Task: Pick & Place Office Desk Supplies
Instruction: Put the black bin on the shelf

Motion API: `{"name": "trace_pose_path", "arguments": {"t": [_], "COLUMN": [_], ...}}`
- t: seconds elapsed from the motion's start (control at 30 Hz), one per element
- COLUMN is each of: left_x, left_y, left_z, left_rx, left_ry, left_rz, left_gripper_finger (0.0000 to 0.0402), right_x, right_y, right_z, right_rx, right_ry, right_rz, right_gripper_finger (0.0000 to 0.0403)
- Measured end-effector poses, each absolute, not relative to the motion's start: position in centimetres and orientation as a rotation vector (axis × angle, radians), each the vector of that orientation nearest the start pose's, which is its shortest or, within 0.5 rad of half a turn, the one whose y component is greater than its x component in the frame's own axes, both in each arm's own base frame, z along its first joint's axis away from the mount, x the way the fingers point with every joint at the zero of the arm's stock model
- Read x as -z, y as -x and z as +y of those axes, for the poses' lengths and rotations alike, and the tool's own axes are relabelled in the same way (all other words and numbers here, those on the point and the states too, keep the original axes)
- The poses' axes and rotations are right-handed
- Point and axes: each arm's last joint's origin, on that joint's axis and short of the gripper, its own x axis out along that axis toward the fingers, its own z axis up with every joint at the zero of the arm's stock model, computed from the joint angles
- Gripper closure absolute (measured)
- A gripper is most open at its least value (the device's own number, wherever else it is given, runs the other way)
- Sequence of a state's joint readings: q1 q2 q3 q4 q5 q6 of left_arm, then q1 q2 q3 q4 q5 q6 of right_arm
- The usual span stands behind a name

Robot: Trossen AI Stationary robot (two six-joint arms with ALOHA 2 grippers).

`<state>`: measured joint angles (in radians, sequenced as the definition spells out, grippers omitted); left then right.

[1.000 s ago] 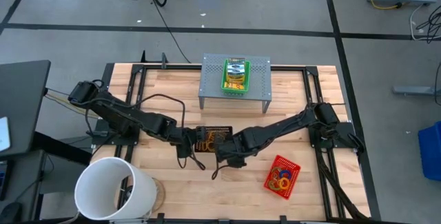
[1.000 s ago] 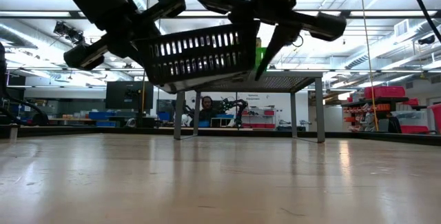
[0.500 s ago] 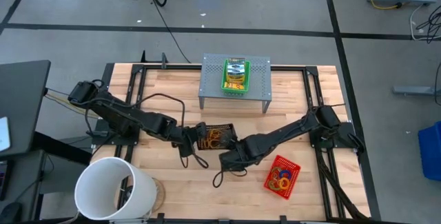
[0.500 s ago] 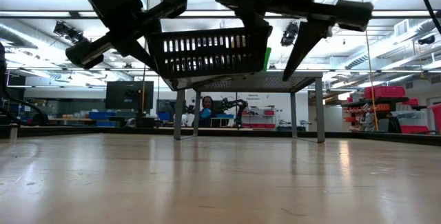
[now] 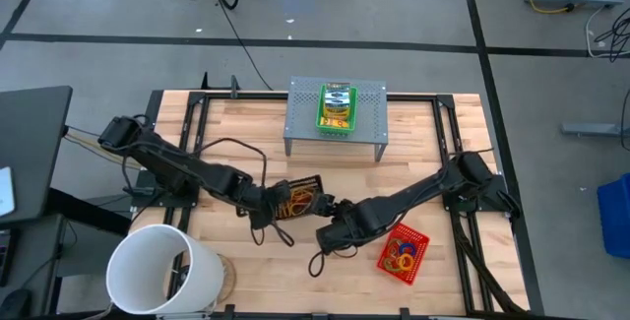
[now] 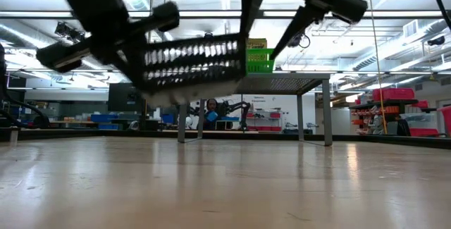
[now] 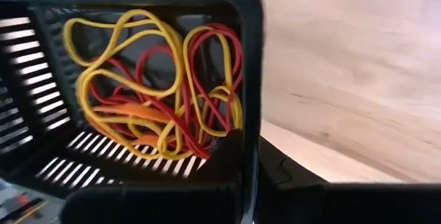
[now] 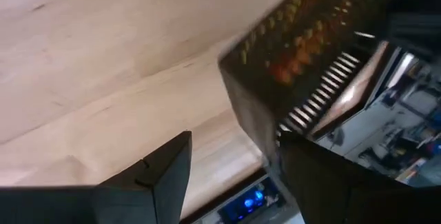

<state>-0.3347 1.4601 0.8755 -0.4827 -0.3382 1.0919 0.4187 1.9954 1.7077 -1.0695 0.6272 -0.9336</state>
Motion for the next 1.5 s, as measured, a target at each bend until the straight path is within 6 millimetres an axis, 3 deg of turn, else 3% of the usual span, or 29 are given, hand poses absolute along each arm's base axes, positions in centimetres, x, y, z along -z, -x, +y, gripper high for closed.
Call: {"name": "trace_pose_path", "arguments": {"t": [0.2,0.33,0.6,0.8,1.17,1.4,1.5], "left_x": [-18.1,-18.1,-20.7,-22.4,-22.1,-21.6,-22.6], "left_y": [-26.2,-26.4,-27.7,-28.3,-27.0,-28.1,-29.1], "left_z": [-8.1,-7.9,-7.8,-8.3,-7.8,-6.3,-5.5], "left_rx": [0.592,0.458,0.100,-0.038,-0.213,-0.280,-0.309], "left_ry": [-1.325,-1.307,-1.147,-1.012,-0.897,-0.830,-0.794], "left_rz": [1.038,1.080,1.078,1.019,1.128,1.187,1.227], "left_gripper_finger": [0.0398,0.0398,0.0398,0.0398,0.0398,0.0398,0.0398], "right_x": [-25.1,-26.3,-26.7,-26.7,-26.7,-26.6,-26.6], "right_y": [-37.2,-36.7,-35.2,-34.5,-33.4,-33.2,-33.1], "right_z": [14.4,14.2,15.4,17.0,18.6,18.6,18.7], "right_rx": [-0.426,-0.356,-0.261,-0.207,-0.173,-0.138,-0.149], "right_ry": [1.512,1.431,1.263,1.165,1.096,0.996,0.951], "right_rz": [1.206,1.195,1.221,1.189,1.183,1.202,1.211], "right_gripper_finger": [0.0174,0.0174,0.0183,0.0202,0.0213,0.0213,0.0213]}}
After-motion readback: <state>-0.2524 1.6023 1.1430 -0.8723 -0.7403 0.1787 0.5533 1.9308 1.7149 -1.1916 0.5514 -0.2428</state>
